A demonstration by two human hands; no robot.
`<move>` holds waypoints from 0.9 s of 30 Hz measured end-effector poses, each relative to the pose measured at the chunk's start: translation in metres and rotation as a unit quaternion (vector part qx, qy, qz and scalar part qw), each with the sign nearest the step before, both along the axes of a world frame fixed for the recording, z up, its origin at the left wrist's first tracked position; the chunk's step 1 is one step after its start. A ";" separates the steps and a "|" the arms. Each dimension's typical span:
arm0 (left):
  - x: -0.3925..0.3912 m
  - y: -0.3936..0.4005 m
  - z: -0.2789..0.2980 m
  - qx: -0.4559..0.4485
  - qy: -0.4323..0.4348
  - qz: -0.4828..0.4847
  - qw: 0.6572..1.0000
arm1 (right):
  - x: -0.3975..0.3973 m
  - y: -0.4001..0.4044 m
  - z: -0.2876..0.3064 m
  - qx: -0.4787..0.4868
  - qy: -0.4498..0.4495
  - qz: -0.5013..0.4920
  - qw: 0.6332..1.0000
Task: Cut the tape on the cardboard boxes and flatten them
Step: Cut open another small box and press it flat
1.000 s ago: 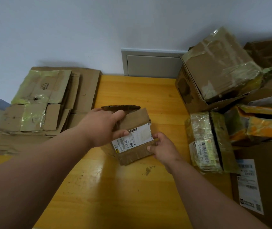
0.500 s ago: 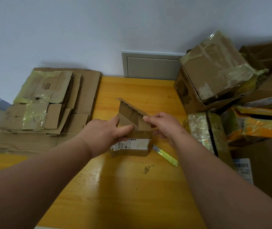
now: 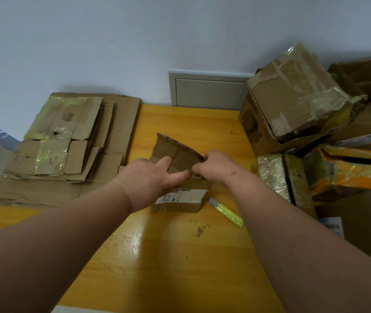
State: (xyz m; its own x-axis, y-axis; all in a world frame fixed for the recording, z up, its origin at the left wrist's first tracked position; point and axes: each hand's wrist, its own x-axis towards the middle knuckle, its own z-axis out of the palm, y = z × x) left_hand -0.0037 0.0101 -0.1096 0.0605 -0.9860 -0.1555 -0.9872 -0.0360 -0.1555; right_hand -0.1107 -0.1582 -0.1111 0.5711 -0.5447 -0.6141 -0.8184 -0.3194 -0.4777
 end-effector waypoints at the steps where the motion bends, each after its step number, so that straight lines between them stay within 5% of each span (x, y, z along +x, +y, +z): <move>1: 0.000 0.001 0.001 -0.008 0.007 -0.001 1.000 | -0.004 -0.001 0.002 0.028 -0.024 -0.011 0.999; 13: 0.006 -0.010 0.014 -0.056 0.070 0.004 0.996 | -0.027 0.008 0.002 0.143 -0.053 0.025 0.988; 23: 0.010 -0.011 -0.011 -0.069 0.037 0.151 0.985 | -0.035 0.020 -0.032 0.302 -0.101 -0.173 0.932; 27: 0.012 -0.012 -0.026 -0.049 0.001 0.148 0.988 | -0.038 0.032 -0.051 0.232 -0.101 -0.075 0.965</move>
State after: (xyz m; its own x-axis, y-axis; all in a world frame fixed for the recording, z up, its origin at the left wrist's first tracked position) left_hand 0.0086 -0.0016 -0.1360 0.3485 -0.9354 -0.0601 -0.9314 -0.3384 -0.1339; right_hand -0.1486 -0.1265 -0.1617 0.6405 -0.3238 -0.6963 -0.7142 0.0819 -0.6951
